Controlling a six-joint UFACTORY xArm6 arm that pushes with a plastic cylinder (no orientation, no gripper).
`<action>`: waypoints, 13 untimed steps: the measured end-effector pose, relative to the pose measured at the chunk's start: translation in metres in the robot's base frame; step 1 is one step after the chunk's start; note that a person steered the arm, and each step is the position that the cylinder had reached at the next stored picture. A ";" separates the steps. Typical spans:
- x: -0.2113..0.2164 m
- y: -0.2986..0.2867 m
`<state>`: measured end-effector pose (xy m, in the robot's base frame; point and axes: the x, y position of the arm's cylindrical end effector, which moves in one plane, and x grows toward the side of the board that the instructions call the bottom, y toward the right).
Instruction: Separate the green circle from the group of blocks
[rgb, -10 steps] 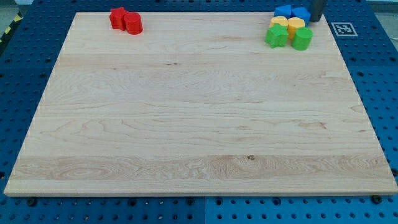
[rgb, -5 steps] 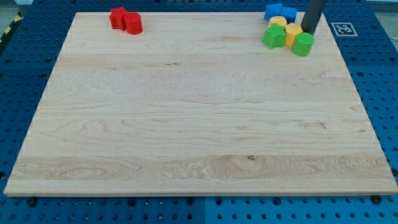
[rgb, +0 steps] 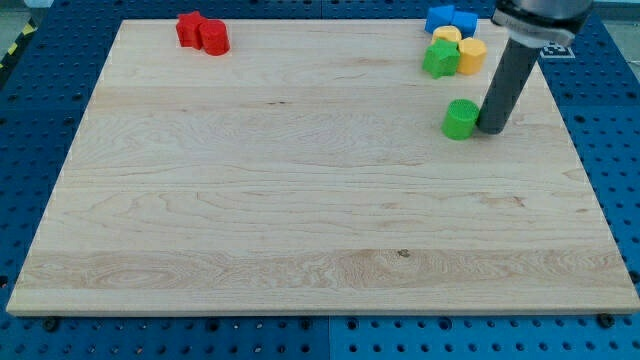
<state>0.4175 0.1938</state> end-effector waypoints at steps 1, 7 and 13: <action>0.010 -0.020; -0.044 -0.077; 0.021 -0.208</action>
<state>0.4388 -0.0141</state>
